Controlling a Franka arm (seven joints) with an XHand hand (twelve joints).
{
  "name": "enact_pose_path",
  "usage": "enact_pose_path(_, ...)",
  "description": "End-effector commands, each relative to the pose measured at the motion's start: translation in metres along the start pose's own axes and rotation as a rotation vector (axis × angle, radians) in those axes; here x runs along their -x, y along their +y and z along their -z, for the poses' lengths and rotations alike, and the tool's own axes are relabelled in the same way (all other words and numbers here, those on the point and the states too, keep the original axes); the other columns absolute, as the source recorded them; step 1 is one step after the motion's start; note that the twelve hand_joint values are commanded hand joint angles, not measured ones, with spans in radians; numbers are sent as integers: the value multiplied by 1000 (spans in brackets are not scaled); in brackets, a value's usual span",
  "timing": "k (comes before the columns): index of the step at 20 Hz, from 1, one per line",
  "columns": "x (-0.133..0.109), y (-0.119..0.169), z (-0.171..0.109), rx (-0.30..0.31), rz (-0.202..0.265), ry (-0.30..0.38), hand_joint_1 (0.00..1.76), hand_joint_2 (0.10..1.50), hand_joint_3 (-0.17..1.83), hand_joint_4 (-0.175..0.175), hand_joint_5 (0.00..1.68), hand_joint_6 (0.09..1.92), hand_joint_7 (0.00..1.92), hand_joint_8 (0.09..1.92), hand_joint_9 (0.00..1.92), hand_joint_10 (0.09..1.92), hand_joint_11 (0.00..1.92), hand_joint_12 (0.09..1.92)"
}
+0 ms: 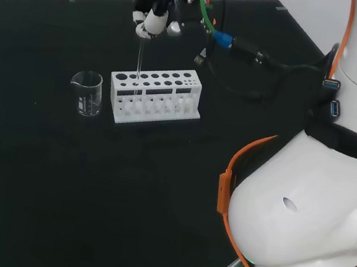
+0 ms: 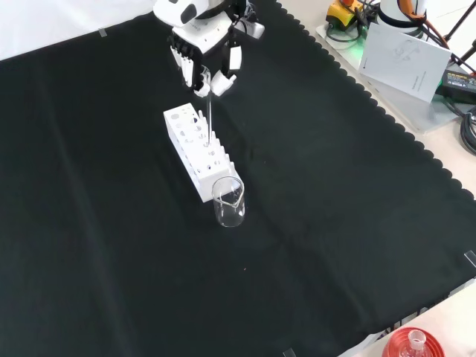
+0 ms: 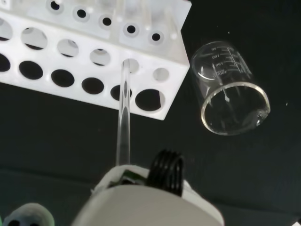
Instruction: Take the glass rod from the white test tube rack.
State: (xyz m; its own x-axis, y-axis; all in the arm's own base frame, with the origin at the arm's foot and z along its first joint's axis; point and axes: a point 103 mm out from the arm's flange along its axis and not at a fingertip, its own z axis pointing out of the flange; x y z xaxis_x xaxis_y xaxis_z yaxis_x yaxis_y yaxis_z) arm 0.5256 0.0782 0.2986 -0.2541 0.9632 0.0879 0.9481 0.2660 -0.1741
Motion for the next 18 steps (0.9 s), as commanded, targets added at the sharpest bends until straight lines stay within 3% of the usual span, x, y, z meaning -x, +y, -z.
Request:
enact_pose_path(1,-6,-4,14,5,8,-15,1319,577,874,-175,1089,921,1343,831,1564,598,1521,670)
enact_pose_path(18,-29,-16,43,42,29,-50,1320,569,885,-175,1095,914,1351,824,1578,588,1527,672)
